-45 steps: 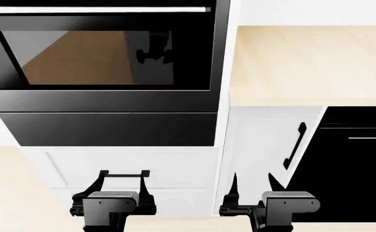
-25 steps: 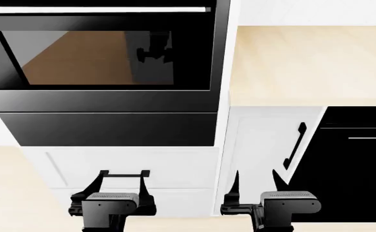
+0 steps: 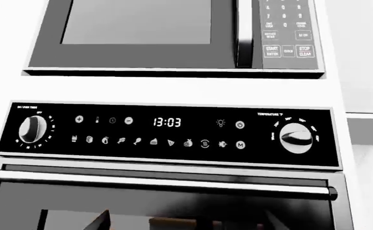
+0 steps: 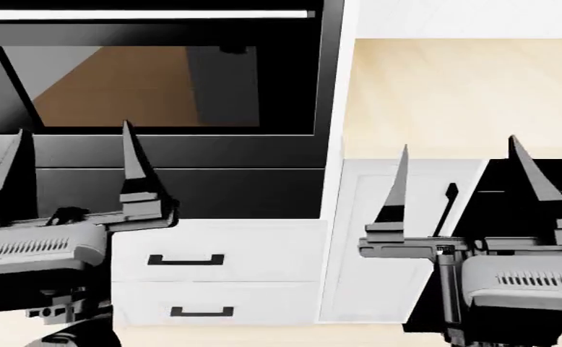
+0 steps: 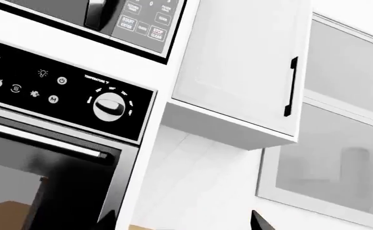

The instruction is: Preheat the oven by turning the temperature knob.

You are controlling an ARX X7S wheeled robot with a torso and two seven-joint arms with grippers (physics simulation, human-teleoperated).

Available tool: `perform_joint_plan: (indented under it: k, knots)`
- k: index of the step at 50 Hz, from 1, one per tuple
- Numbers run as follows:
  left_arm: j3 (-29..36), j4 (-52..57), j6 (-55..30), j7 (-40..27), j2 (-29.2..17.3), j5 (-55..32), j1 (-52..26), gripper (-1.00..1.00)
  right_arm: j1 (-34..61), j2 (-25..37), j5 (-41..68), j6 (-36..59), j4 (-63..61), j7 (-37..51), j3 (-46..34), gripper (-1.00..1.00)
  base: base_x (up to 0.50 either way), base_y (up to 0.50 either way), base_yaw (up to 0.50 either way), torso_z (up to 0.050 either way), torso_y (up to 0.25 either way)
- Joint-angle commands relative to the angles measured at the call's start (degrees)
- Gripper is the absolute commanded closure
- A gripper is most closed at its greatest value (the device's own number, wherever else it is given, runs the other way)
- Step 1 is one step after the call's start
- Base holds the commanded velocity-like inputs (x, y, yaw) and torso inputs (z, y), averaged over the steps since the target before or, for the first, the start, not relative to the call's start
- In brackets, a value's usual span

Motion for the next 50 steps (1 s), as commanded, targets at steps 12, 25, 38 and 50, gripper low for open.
perform_joint_plan:
  k: [12, 25, 38, 50]
  knots:
    - [-2.88, 9.82, -2.89, -2.68, -2.03, -4.12, -5.44, -1.0, 2.7, -1.05, -3.3, 2.62, -10.2, -3.85, 0.97, -1.0, 0.0, 0.19, 0.0, 0.0, 0.0]
    - [-2.64, 9.78, -2.56, -3.26, -2.92, -4.6, -4.74, -1.0, 2.01, -1.55, -3.23, 2.28, -10.26, -4.9, 1.31, -1.0, 0.0, 0.44, 0.0, 0.0, 0.0]
    - [-2.3, 10.27, -3.11, -3.93, -3.71, -5.51, -4.67, -1.0, 2.61, -2.29, 6.51, 2.41, -10.39, -6.72, 5.84, -1.0, 0.0, 0.02, 0.0, 0.0, 0.0]
    - [-2.36, 10.8, -3.89, -4.9, -4.23, -6.38, -4.79, -1.0, 1.74, -2.31, -2.1, -0.43, -10.39, -4.4, 3.23, -1.0, 0.0, 0.0, 0.0, 0.0, 0.0]
